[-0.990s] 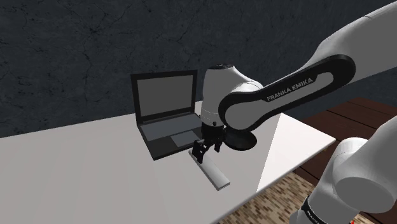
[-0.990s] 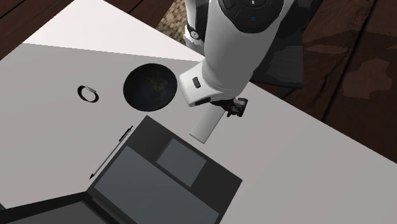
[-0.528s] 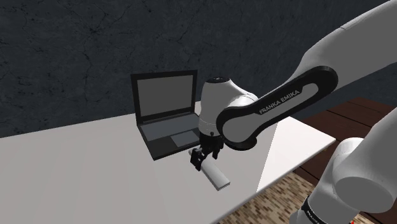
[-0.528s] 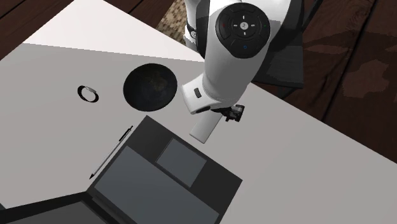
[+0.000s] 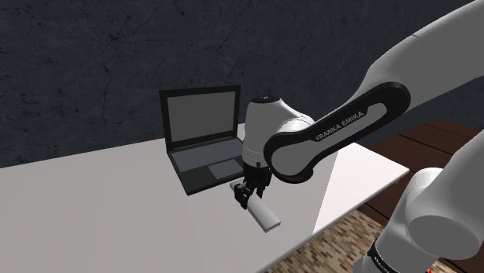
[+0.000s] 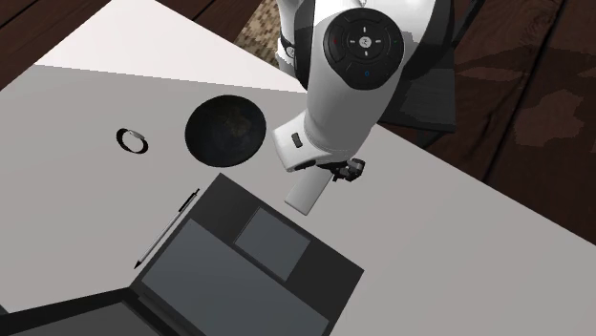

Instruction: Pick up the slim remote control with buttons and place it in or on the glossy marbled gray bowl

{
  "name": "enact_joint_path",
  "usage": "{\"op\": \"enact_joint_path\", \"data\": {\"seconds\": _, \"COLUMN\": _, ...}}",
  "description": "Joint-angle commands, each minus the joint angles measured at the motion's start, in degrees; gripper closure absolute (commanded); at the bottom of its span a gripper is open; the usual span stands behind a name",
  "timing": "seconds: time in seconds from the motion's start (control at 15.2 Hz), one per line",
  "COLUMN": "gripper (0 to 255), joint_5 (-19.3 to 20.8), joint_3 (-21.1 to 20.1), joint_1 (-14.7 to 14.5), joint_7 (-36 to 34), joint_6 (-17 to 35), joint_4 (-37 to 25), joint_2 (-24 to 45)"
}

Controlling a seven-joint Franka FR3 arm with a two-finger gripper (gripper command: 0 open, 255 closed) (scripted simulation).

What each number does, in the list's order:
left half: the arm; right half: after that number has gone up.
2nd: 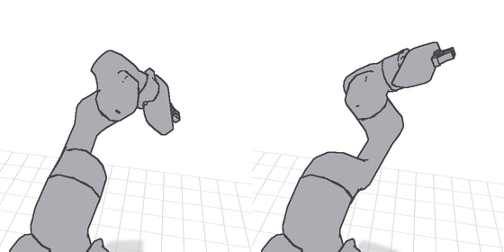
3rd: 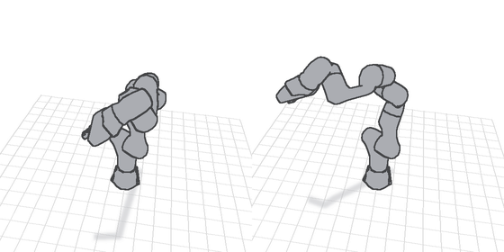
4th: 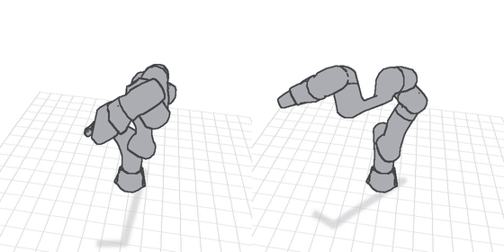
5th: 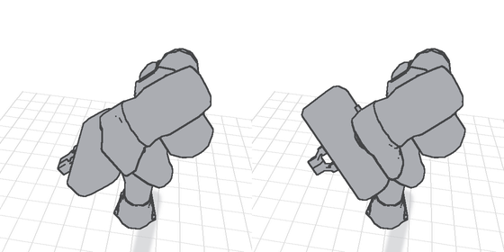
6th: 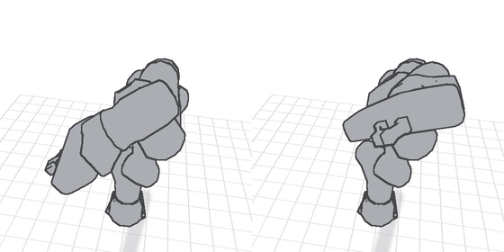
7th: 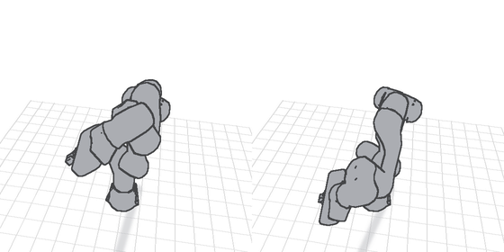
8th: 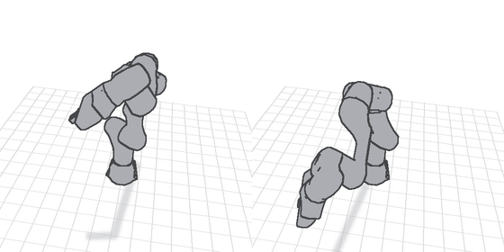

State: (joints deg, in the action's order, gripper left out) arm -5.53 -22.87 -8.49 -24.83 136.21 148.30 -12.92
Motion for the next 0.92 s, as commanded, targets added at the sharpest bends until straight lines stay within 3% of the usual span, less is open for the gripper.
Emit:
{"op": "enact_joint_path", "data": {"seconds": 0.0, "gripper": 255, "joint_5": 0.0, "joint_3": 0.0, "joint_1": 0.0, "joint_7": 0.0, "joint_6": 0.0, "joint_4": 0.0, "joint_2": 0.0}}
{"op": "enact_joint_path", "data": {"seconds": 0.53, "gripper": 255, "joint_5": 0.0, "joint_3": 0.0, "joint_1": 0.0, "joint_7": 0.0, "joint_6": 0.0, "joint_4": 0.0, "joint_2": 0.0}}
{"op": "enact_joint_path", "data": {"seconds": 0.86, "gripper": 255, "joint_5": -0.9, "joint_3": 0.6, "joint_1": -0.3, "joint_7": 0.8, "joint_6": -4.5, "joint_4": -1.6, "joint_2": -3.0}}
